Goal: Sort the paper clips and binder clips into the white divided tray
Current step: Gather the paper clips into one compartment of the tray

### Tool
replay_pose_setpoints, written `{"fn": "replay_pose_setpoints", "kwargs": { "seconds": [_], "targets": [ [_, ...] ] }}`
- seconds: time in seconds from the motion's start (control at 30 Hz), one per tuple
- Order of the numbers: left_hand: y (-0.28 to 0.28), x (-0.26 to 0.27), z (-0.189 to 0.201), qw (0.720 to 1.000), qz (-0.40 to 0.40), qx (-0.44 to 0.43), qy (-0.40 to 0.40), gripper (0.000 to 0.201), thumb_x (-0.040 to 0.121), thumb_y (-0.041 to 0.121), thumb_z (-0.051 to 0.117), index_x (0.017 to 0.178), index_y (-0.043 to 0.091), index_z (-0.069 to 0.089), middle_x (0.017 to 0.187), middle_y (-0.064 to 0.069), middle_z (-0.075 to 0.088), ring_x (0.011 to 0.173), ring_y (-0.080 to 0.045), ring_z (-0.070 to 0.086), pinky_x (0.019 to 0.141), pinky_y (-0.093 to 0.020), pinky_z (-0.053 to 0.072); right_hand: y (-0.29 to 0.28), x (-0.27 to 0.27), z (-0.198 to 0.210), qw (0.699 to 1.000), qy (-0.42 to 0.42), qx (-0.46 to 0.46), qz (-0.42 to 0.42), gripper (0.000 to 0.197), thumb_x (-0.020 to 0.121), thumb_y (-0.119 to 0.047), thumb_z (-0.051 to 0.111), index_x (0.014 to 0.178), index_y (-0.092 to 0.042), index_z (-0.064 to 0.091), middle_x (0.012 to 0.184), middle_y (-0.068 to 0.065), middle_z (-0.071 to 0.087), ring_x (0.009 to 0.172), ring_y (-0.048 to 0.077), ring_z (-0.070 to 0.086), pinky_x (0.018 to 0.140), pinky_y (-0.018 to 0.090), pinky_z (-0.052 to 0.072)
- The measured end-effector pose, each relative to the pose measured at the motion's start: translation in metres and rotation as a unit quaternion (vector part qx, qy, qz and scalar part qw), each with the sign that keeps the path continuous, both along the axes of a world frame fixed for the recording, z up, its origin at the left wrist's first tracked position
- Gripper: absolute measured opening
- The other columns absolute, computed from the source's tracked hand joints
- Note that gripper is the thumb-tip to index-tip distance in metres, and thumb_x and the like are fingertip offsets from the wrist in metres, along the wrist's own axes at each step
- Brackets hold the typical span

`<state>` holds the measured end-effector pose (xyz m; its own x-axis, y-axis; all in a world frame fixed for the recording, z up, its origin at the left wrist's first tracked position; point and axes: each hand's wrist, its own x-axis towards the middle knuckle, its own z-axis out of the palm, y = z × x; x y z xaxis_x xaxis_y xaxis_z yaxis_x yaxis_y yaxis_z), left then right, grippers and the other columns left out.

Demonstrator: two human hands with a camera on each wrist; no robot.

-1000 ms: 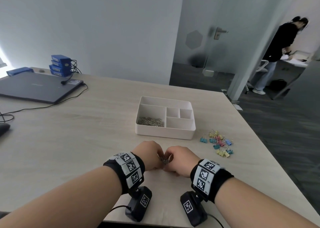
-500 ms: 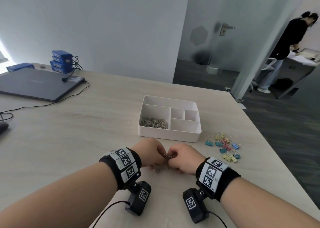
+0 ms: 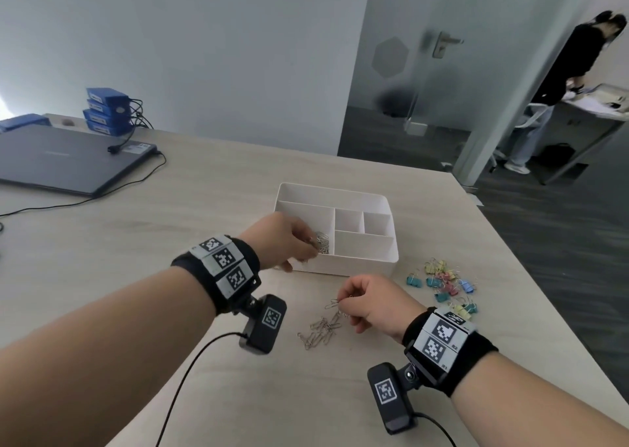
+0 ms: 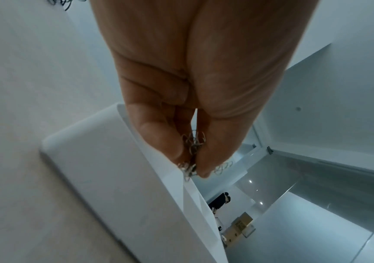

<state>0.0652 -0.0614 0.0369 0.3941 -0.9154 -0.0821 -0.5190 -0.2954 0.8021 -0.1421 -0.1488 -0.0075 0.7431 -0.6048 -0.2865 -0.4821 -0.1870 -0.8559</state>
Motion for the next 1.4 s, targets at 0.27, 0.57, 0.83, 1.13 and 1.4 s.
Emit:
{"fn": "replay_pose_setpoints", "kwargs": {
  "seconds": [0.27,0.57,0.83,1.13,1.4],
  "targets": [
    [-0.031,0.02,0.012,0.987,0.069,-0.019,-0.144,0.008,0.082,0.023,0.075,0.089,0.018,0.075,0.078,0.004,0.07,0.062,-0.018,0.064,0.06,-0.028,0.058,-0.003,0.006,0.01,0.999,-0.033,0.011,-0.014,0.008,0.087,0.001,0.064,0.085,-0.007,0.067,0.065,0.007,0.061,0.056,0.014,0.059,0.051,0.027,0.052],
    [-0.009,0.029,0.002,0.987,0.118,-0.068,-0.082,0.015,0.088,0.021,0.067,0.098,0.025,0.077,0.086,0.009,0.074,0.057,-0.007,0.064,0.06,-0.027,0.058,-0.019,0.055,0.044,0.99,-0.122,-0.018,-0.065,0.01,0.089,0.0,0.065,0.083,-0.008,0.065,0.066,0.005,0.06,0.056,0.014,0.058,0.051,0.027,0.053],
    [0.034,0.016,-0.009,0.993,0.116,-0.035,0.005,0.011,0.086,0.019,0.068,0.091,0.024,0.077,0.082,-0.001,0.075,0.075,-0.014,0.071,0.049,-0.024,0.056,-0.027,0.106,0.044,0.985,-0.054,-0.148,-0.064,0.009,0.084,-0.011,0.067,0.078,-0.017,0.068,0.062,0.003,0.066,0.052,0.018,0.061,0.063,0.036,0.058],
    [0.057,-0.006,-0.028,0.995,0.005,0.093,-0.034,0.011,0.084,0.025,0.07,0.092,0.027,0.077,0.086,0.0,0.076,0.079,-0.019,0.073,0.057,-0.025,0.06,-0.019,0.072,0.047,0.98,-0.034,-0.197,0.004,0.009,0.087,-0.021,0.066,0.093,-0.024,0.072,0.084,-0.001,0.072,0.08,0.024,0.073,0.074,0.041,0.063],
    [0.049,-0.044,-0.035,0.965,-0.101,0.202,-0.136,0.03,0.075,0.036,0.081,0.101,0.025,0.072,0.097,0.004,0.073,0.054,-0.012,0.066,0.06,-0.026,0.058,-0.001,0.004,0.034,0.911,0.193,-0.294,0.217,0.031,0.089,-0.026,0.067,0.12,-0.026,0.069,0.107,-0.01,0.065,0.081,-0.002,0.058,0.067,0.007,0.041]
  ]
}}
